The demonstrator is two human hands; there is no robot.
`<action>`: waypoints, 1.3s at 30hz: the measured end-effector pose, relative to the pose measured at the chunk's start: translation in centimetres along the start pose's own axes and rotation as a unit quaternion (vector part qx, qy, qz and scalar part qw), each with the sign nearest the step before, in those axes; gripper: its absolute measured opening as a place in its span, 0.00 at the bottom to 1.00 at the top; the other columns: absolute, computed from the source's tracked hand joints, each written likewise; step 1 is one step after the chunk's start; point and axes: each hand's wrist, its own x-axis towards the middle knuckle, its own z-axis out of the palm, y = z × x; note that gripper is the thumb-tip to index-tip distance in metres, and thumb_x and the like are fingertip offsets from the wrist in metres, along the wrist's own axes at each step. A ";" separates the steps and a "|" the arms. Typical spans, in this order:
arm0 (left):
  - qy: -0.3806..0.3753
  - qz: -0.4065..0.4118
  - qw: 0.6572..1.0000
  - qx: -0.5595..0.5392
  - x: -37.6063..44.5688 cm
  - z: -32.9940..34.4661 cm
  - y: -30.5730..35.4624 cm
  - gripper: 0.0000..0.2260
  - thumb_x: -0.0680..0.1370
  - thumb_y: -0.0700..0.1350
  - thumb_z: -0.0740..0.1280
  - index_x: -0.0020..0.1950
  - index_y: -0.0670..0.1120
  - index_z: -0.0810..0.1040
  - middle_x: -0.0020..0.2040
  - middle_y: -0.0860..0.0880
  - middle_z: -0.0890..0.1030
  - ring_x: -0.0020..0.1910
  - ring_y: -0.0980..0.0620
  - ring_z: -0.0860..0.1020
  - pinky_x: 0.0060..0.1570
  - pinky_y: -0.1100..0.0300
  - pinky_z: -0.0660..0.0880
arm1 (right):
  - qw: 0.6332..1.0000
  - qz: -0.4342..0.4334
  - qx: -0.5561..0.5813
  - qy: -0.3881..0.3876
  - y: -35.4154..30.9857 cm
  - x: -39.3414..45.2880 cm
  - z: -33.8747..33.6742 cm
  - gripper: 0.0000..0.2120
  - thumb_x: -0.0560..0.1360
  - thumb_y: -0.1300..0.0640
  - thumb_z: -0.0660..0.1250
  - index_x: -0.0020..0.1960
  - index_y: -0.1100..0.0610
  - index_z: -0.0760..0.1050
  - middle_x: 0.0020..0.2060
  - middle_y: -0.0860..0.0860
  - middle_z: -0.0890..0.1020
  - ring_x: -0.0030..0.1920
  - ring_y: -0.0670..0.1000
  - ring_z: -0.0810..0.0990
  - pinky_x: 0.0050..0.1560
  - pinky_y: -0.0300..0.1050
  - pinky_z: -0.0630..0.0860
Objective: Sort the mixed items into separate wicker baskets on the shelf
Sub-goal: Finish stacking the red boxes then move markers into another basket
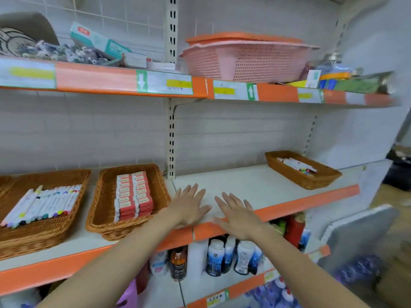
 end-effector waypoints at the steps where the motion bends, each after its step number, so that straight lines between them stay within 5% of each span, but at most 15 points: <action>1: 0.003 0.007 1.000 -0.003 1.1 0.0 0.7 0.30 0.82 0.60 0.47 0.79 0.47 0.44 0.79 0.45 0.42 0.78 0.46 0.42 0.75 0.49 0.40 | 1.000 0.010 0.001 0.010 1.3 0.2 -0.3 0.34 0.81 0.37 0.46 0.79 0.49 0.37 0.78 0.49 0.38 0.77 0.49 0.37 0.75 0.54 0.37; 9: -0.004 0.073 0.997 -0.020 7.9 1.2 7.3 0.29 0.83 0.58 0.48 0.79 0.47 0.46 0.79 0.45 0.43 0.78 0.47 0.43 0.75 0.50 0.40 | 0.997 0.080 0.002 0.001 9.9 0.0 -0.6 0.35 0.81 0.37 0.48 0.79 0.51 0.38 0.78 0.50 0.38 0.77 0.51 0.36 0.75 0.57 0.38; 27: 0.006 0.066 0.997 -0.040 20.2 3.0 28.8 0.29 0.83 0.58 0.47 0.79 0.45 0.45 0.79 0.45 0.43 0.78 0.47 0.44 0.75 0.52 0.41 | 0.994 0.089 0.019 0.054 34.0 -2.2 -2.4 0.31 0.82 0.40 0.48 0.79 0.53 0.45 0.79 0.51 0.43 0.78 0.52 0.41 0.76 0.56 0.43; 39: 0.053 0.064 0.995 -0.053 31.8 2.9 31.5 0.29 0.83 0.57 0.48 0.78 0.40 0.52 0.78 0.42 0.53 0.77 0.46 0.53 0.74 0.52 0.51 | 0.994 0.050 0.035 0.089 42.7 5.1 -3.5 0.30 0.82 0.40 0.48 0.79 0.52 0.47 0.78 0.51 0.48 0.78 0.51 0.44 0.76 0.51 0.43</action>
